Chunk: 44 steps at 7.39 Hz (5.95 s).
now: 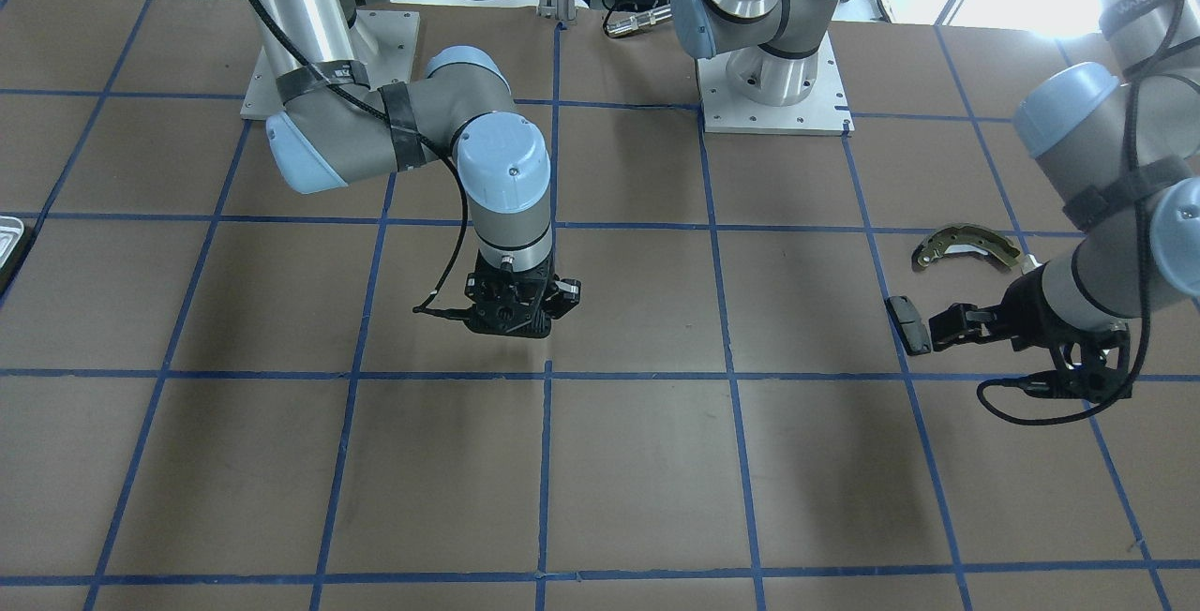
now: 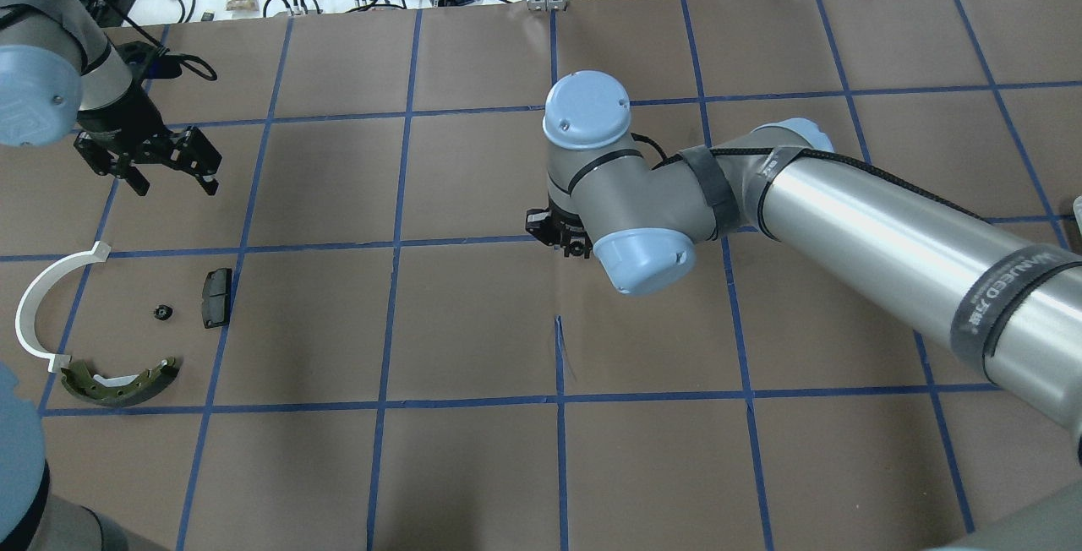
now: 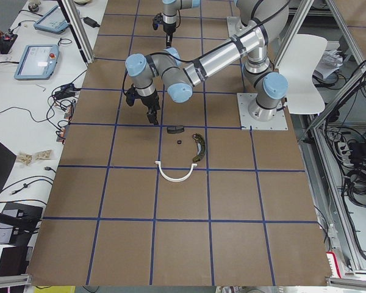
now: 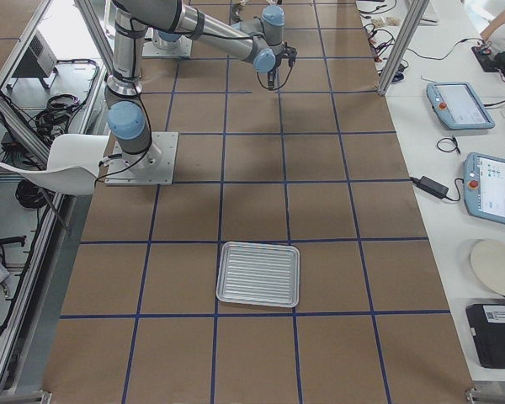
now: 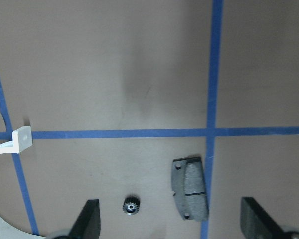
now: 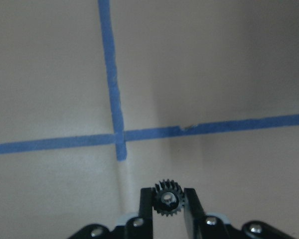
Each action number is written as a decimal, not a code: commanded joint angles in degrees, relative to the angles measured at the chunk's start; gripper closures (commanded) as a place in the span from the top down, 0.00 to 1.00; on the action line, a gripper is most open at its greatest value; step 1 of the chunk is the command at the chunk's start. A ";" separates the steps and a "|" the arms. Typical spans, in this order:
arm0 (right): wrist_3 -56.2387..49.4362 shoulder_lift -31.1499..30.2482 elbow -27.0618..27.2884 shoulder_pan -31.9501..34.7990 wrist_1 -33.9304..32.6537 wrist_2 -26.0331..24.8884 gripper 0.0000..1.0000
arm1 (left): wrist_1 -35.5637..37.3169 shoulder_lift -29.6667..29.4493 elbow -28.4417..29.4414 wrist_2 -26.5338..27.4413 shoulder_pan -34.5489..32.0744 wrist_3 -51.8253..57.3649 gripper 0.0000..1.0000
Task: Place bearing gear from tray to pile
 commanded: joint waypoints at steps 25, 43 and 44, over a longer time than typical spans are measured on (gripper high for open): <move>-22.48 -16.01 -19.97 -18.63 34.60 -2.11 1.00 | 28.88 -9.20 -14.17 -10.23 -41.98 -30.63 0.61; -22.22 -15.92 -19.97 -18.81 32.39 -2.03 1.00 | 12.35 -0.42 -14.24 0.67 18.56 18.33 0.00; -22.22 -15.92 -19.97 -18.81 32.39 -1.94 1.00 | 12.79 -0.33 -15.65 0.67 18.66 18.77 0.00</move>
